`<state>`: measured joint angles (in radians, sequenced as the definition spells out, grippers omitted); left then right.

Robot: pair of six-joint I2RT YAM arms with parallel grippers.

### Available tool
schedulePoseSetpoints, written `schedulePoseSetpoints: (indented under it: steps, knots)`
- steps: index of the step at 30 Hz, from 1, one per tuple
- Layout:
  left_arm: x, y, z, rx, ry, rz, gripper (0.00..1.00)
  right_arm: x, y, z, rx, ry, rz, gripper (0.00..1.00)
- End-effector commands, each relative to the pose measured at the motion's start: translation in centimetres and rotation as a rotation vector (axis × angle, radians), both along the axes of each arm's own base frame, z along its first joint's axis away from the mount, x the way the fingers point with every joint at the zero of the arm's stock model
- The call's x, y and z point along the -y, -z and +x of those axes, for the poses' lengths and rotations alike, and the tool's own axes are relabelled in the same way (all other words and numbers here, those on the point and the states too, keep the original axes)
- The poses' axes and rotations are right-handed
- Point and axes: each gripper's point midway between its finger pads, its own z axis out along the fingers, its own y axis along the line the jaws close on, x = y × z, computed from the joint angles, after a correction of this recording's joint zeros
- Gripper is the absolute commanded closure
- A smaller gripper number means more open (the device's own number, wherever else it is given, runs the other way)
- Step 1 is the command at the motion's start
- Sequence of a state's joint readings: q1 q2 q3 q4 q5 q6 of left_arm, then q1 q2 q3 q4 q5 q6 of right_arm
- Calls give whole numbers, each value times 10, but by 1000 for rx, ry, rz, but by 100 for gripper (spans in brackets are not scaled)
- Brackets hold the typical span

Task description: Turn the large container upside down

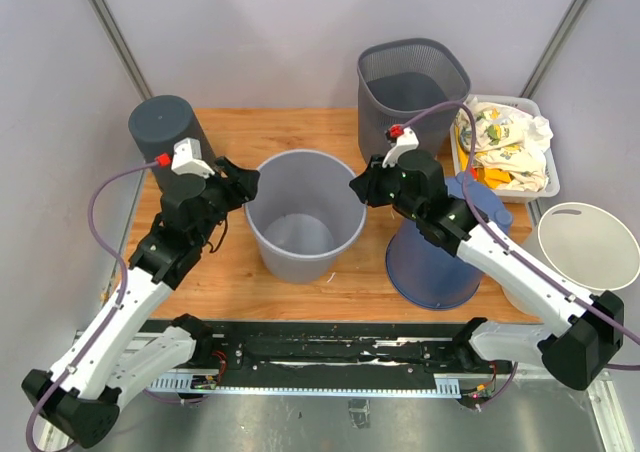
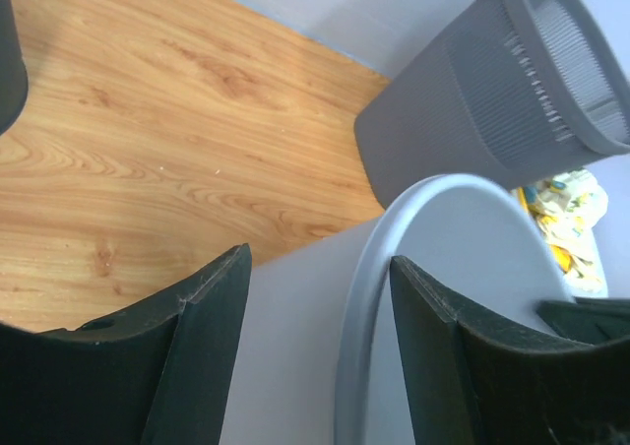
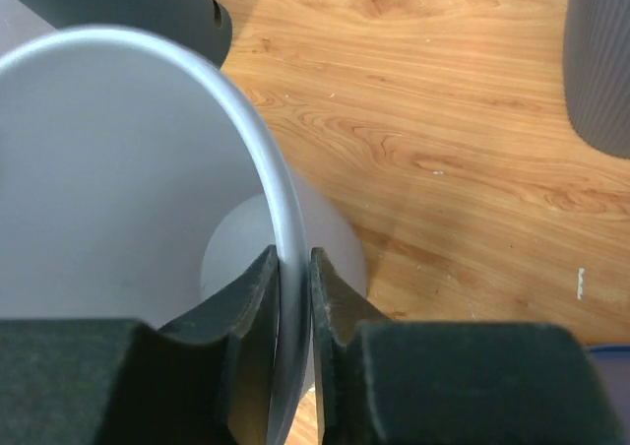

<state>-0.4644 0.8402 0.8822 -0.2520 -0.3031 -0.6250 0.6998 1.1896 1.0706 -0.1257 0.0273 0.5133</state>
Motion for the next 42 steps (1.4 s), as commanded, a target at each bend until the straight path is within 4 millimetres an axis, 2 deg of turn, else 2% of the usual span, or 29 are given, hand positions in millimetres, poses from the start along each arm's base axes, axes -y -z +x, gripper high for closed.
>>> schedulePoseSetpoints:
  steps: [1, 5, 13, 22, 31, 37, 42]
  knots:
    - [-13, -20, -16, 55, -22, -10, 37, 2, -4, 5, 15, -7, -34, 84]
    - [-21, -27, -28, 82, -34, -21, 35, 5, -16, 7, 30, -3, -60, 99]
    - [-32, -34, -45, 118, -45, -26, 32, 13, -48, 11, 99, 40, -152, 99]
    - [-41, -23, -53, 102, -68, -5, 30, 0, -94, 8, 300, 137, -447, 99]
    - [-48, -2, -59, 76, -89, 1, 29, -21, -99, 10, 427, 236, -767, 99]
    - [-47, 9, -58, 57, -87, 3, 29, -42, -106, 2, 554, 317, -1035, 99]
    - [-45, 15, -58, 44, -82, -3, 29, -61, -98, 3, 580, 317, -1103, 99]
